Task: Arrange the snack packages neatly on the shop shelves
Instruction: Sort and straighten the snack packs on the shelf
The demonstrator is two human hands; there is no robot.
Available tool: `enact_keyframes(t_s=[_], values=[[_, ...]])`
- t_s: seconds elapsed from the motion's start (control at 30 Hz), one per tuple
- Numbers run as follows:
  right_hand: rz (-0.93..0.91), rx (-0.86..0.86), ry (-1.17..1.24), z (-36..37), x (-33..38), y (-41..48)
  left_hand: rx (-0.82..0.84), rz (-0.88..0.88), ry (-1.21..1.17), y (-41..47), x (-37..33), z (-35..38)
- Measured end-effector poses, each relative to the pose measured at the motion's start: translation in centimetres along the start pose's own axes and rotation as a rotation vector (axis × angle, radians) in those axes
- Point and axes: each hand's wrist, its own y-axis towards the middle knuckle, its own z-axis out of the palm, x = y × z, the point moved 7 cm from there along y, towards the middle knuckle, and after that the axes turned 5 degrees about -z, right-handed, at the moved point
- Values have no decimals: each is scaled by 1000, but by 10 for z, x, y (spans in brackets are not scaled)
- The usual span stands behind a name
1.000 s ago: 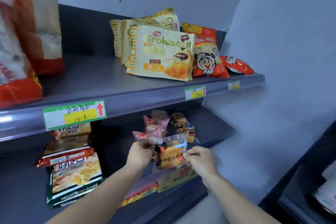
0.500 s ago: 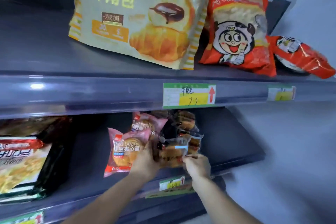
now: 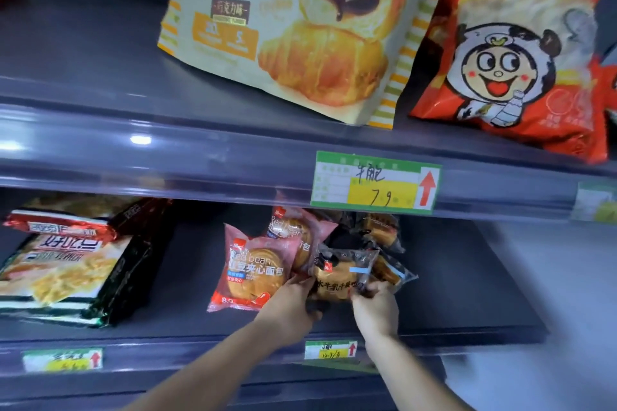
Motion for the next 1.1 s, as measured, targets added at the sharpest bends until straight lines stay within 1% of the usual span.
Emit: enact_keyframes(t_s=[0.17,0.27,0.33,0.4,0.5,0.57,0.7,0.83,1.1], values=[[-61,19,-120,-3,16,-25,-33,10,40,-26,16,-14],[-157,110,-203,0,31,-49,-55,28,37,-49,29,-30],[-215,190,-252,6,41,-71,-103,62,116,-70,35,-46],[-266,253,-300,14,50,-96,-141,47,190,-95,43,-64],[-335,333,-379,30,65,-140,-182,7,233,-133,66,-90],[-400,358,-427,40,79,-171,-198,-33,238,-158,86,-108],[-562,395,-500,65,108,-237,-264,-82,340,-222,118,-148],[-717,449,-545,96,144,-305,-357,-154,402,-288,157,-188],[-960,521,-579,159,222,-430,-542,-293,481,-406,229,-263]])
